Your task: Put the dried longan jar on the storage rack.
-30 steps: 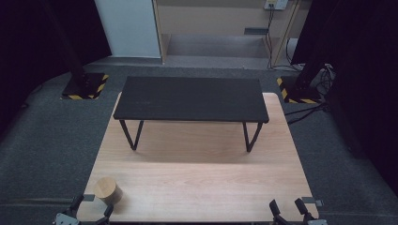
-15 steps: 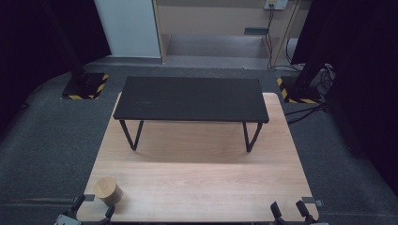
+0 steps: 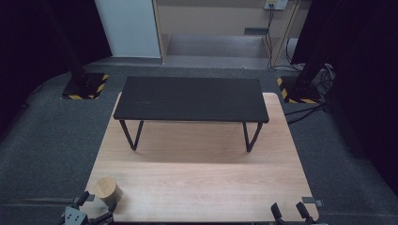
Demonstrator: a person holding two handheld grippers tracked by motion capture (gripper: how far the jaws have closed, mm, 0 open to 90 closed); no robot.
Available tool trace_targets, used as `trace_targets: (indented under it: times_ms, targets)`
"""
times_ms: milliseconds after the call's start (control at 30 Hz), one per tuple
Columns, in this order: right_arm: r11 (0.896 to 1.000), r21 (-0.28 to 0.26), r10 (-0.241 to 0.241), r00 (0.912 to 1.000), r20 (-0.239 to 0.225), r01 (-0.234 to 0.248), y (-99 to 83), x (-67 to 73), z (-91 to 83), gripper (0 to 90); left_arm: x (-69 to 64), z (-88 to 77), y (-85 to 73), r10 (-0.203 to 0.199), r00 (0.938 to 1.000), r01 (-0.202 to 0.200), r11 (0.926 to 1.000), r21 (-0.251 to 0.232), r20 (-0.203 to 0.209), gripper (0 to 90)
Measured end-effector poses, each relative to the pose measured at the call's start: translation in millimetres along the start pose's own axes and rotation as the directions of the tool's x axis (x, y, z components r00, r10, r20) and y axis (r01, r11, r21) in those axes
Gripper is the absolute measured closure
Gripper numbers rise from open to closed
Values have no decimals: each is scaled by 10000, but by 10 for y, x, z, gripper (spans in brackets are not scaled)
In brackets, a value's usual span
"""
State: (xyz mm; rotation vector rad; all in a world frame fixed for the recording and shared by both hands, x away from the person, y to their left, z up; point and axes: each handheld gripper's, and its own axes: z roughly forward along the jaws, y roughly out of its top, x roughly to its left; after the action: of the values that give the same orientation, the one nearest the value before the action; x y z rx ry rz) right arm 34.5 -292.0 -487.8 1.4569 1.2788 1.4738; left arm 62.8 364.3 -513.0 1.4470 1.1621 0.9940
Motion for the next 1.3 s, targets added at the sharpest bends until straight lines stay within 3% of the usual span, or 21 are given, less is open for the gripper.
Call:
trace_targets:
  times_ms: [267,600,800,933,1133,1300]
  targets:
    - [9999,94,59,9999,88,-60,-8,-8,-1,40,53,174,-37,128,9998,-135,9991,392,174,9]
    - [9997,209,89,9999,132,-92,-12,-14,12,40,113,230,-76,4,9994,-20,9990,456,349,58]
    - [9997,235,83,9999,136,-86,-7,-8,33,41,179,219,-97,-151,9983,134,9994,322,559,168]
    - [9997,246,55,9999,132,-58,-5,1,41,41,185,221,-91,-46,9979,26,9995,311,650,238]
    - [9997,242,27,9999,104,-30,5,11,47,42,205,226,-17,-70,9969,34,9990,452,787,240]
    - [9998,190,-26,10000,-12,27,28,45,49,43,214,190,207,42,9943,-66,9997,226,1064,241]
